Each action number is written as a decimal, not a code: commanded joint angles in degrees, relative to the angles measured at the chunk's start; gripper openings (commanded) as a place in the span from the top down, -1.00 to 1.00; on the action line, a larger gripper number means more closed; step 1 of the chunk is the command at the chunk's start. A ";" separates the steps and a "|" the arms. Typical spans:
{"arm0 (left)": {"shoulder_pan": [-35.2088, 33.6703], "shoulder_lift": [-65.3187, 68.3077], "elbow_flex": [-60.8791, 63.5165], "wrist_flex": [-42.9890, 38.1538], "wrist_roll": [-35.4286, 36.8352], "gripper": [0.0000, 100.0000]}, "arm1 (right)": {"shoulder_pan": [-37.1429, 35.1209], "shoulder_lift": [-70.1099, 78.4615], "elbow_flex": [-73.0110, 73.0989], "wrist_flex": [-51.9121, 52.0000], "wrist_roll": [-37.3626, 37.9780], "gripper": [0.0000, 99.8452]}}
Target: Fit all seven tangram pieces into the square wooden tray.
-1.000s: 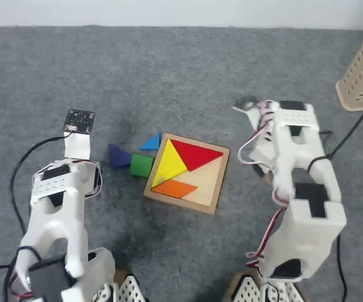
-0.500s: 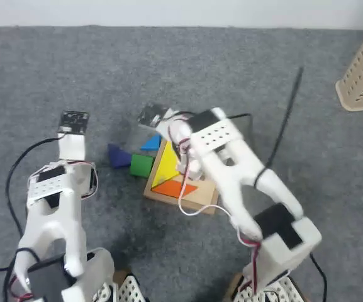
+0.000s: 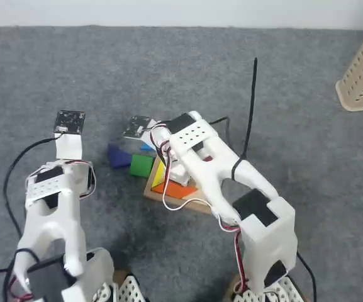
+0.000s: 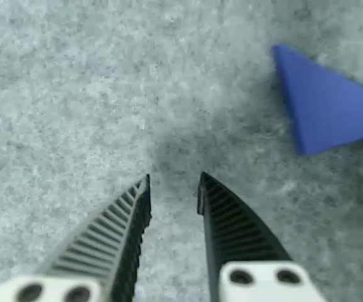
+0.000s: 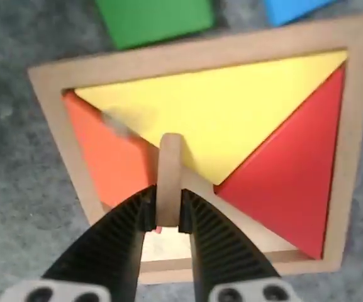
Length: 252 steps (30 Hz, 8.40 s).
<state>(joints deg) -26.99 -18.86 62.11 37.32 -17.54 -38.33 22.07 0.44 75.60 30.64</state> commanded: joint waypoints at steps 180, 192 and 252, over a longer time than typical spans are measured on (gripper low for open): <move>19.96 37.19 -59.21 40.44 -1.93 0.55 | 42.95 -54.81 68.57 -26.42 -9.14 0.99; 22.07 46.68 -55.08 35.34 -2.20 0.58 | 42.95 -54.81 68.57 -26.42 -9.14 0.99; 57.05 34.20 -59.12 39.03 8.62 0.98 | 42.95 -54.99 68.57 -26.42 -9.23 0.99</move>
<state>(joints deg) 27.60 14.29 6.11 77.76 -10.42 3.69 -30.77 69.27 50.02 20.88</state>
